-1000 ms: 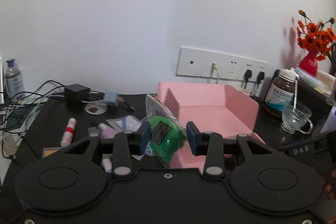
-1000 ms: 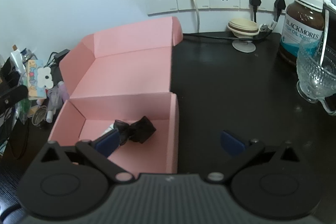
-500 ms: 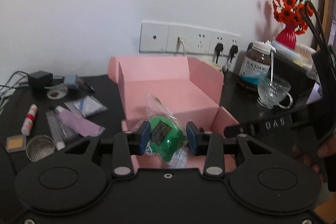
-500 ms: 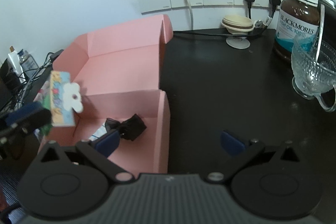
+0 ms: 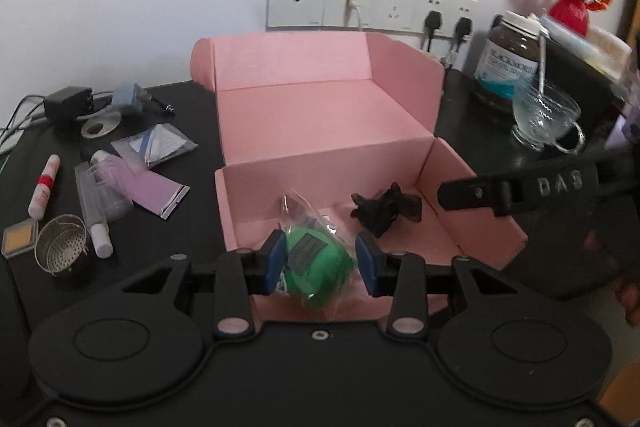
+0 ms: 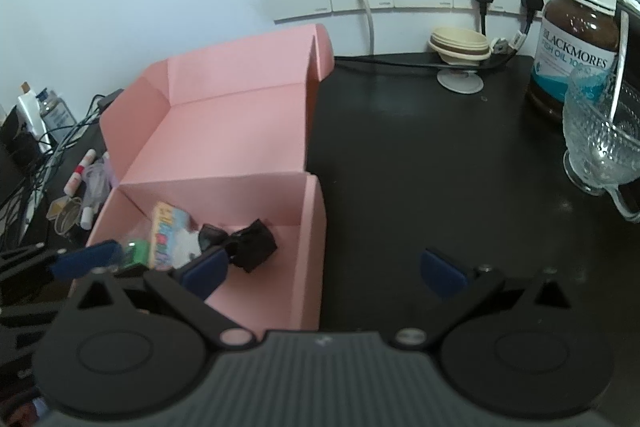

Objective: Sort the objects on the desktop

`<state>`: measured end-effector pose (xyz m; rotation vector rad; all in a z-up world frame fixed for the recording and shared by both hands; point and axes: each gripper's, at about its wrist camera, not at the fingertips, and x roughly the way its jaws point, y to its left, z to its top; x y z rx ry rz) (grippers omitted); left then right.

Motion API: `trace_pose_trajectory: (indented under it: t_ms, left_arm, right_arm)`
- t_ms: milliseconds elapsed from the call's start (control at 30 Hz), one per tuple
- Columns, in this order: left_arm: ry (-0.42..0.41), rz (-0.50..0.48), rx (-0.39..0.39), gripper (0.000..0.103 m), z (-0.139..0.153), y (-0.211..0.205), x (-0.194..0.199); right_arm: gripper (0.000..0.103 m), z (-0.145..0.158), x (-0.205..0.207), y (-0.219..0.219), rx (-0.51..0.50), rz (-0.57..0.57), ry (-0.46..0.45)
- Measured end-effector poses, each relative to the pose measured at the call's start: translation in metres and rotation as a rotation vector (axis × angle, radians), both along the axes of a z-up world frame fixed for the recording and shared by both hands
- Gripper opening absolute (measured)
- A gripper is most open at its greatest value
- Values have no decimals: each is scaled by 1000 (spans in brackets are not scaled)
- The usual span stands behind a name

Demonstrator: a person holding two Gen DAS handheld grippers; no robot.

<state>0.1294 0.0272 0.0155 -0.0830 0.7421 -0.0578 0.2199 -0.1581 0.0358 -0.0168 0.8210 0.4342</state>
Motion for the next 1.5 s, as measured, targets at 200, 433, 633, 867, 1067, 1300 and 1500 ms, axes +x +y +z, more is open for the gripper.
trace_pose_trajectory:
  t_ms: [200,433,633,867,1067,1300,1500]
  left_arm:
    - [46,-26,36,40,-6,-9,13]
    - [69,-42,60,41,-8,-14,22]
    - [54,-44,42,43,-7,-12,20]
    - [11,-47,20,71,0,-8,9]
    - [-54,-30,22,88,14,-3,-6]
    - [-116,44,37,100,27,14,-25]
    - [-86,106,43,103,20,28,-38]
  right_arm:
    - [102,0,1,-1,-2,-1,0]
    - [102,0,2,-4,-3,-6,0]
    - [102,1,1,-2,-1,-4,0]
    - [102,1,1,-1,1,-4,-4]
    - [102,3,1,0,8,-7,-11]
    - [102,9,-2,7,16,3,-27]
    - [102,11,-5,14,20,15,-32]
